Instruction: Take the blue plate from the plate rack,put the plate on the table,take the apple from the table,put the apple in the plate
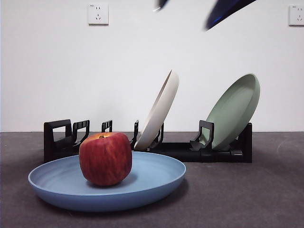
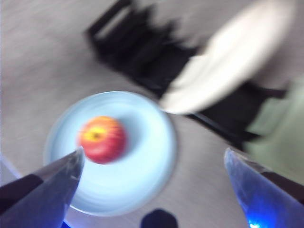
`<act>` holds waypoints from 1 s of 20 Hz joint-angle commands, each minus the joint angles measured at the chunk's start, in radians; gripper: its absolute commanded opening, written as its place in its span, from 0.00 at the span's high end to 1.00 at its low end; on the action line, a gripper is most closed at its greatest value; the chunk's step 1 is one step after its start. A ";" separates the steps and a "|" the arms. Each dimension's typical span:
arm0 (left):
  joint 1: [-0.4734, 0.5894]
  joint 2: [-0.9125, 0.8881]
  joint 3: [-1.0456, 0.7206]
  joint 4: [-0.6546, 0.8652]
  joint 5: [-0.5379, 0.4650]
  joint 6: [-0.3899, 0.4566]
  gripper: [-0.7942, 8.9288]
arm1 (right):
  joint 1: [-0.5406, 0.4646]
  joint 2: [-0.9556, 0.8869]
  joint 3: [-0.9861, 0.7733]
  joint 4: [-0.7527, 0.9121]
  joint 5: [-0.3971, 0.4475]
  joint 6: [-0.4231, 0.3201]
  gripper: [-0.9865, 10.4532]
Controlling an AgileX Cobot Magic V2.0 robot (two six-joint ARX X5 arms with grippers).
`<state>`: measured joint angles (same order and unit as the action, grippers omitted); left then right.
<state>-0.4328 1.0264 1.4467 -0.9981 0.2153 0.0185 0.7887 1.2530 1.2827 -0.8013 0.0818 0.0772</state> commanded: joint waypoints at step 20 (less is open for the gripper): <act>-0.138 0.030 -0.097 0.105 -0.071 0.038 0.93 | -0.088 -0.352 -0.137 -0.060 -0.031 -0.040 0.92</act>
<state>-0.5671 1.0607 1.3655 -0.8974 0.1490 0.0448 0.7002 0.9001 1.1671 -0.8665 0.0525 0.0189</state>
